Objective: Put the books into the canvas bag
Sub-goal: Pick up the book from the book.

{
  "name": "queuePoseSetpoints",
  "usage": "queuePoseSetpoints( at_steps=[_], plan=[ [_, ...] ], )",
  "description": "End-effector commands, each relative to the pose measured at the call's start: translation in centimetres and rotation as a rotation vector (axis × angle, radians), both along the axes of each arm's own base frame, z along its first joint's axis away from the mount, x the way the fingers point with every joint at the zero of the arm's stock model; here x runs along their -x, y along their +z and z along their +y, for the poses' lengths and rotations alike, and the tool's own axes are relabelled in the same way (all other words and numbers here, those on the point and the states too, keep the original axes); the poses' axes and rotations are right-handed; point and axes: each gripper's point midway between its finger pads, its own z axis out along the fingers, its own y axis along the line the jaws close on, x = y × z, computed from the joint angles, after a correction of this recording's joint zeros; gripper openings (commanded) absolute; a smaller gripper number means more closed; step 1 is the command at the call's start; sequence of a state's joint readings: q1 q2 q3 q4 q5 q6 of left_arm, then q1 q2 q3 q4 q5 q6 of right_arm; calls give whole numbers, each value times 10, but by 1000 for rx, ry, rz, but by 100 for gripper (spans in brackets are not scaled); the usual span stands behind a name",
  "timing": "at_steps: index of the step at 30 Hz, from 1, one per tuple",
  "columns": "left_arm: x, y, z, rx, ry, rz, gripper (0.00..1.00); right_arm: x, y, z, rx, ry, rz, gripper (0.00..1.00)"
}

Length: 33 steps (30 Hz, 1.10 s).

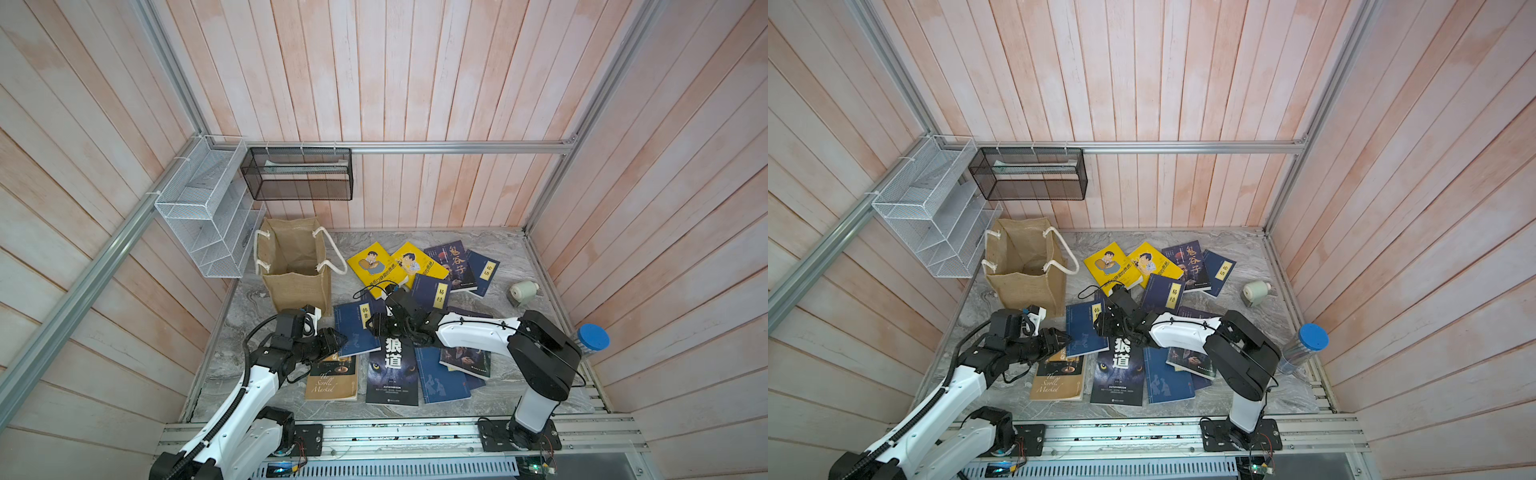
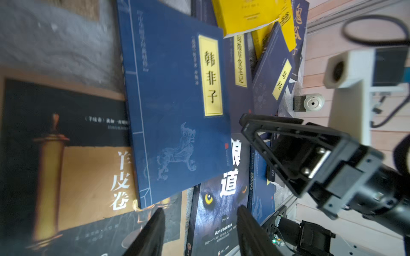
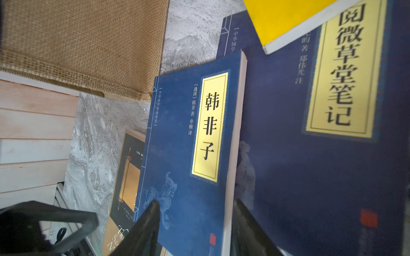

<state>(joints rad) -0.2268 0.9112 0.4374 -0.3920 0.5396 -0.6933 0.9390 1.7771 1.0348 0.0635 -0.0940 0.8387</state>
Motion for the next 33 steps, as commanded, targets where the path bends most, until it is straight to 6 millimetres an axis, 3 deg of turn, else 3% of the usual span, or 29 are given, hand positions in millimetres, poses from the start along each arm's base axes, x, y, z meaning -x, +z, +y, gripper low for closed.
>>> queuePoseSetpoints(
  at_steps=[1,11,20,26,33],
  plan=[
    [-13,5,-9,95,44,-32,55,6,-19,-3,36,11,58,51],
    [-11,-28,-7,101,86,43,59,12,-43,-3,71,24,121,37],
    [-6,-45,17,76,204,66,59,22,-57,-29,106,-30,164,33],
    [-6,-41,11,194,182,21,60,17,-51,-31,81,-47,159,32],
    [3,-16,-16,389,34,-54,51,26,-61,-29,65,-29,207,30]
  ],
)
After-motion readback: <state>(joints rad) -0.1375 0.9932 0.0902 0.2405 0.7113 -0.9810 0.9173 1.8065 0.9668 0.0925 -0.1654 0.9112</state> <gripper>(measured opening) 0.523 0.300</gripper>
